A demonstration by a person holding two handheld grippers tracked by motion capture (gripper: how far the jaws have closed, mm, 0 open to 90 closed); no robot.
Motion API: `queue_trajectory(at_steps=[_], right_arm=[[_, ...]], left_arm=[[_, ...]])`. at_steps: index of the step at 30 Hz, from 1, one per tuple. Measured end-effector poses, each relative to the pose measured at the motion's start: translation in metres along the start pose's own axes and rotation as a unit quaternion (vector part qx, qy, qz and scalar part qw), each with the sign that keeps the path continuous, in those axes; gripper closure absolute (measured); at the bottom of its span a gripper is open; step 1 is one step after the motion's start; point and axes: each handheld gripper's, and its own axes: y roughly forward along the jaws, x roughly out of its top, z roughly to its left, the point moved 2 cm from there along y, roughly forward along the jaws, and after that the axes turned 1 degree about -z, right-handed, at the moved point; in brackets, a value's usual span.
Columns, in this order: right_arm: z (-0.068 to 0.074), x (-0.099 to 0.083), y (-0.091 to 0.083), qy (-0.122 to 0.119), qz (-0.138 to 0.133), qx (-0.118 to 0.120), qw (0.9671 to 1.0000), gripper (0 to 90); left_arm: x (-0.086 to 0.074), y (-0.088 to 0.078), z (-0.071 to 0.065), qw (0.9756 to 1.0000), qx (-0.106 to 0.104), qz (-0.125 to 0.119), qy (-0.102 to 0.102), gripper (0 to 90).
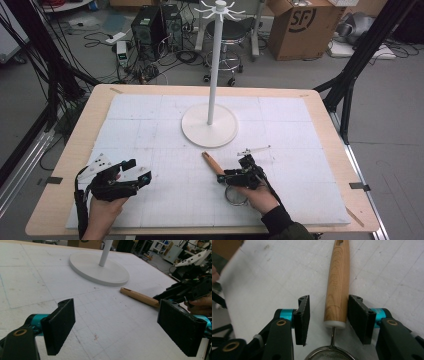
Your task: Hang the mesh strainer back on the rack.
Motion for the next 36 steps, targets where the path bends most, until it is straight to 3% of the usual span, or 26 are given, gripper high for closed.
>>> queue_trajectory(at_steps=[8,14,22,28,32,36], right_arm=[[0.005,-0.002,0.002,-0.034,0.004,-0.028,0.9990,57.5],[0.010,-0.003,0.003,-0.071,0.009,-0.056,0.9958,61.3],[0.016,-0.005,0.005,-0.101,0.008,-0.083,0.9914,63.5],[0.024,-0.005,0.008,-0.136,0.024,-0.119,0.9832,64.6],[0.024,-0.003,0.008,-0.140,0.033,-0.120,0.9822,64.7],[0.029,-0.003,0.010,-0.152,0.041,-0.139,0.9777,64.7]], left_arm=[[0.000,0.001,0.000,1.0000,-0.002,0.000,0.000,15.5],[0.000,0.001,0.000,1.0000,-0.001,0.000,0.001,15.5],[0.000,0.001,-0.001,1.0000,-0.001,-0.001,0.001,15.5],[0.000,0.001,-0.001,1.0000,-0.001,-0.001,0.002,15.5],[0.000,0.001,-0.001,1.0000,-0.002,-0.001,0.002,15.5],[0.000,0.001,-0.002,1.0000,-0.003,-0.001,0.003,15.5]])
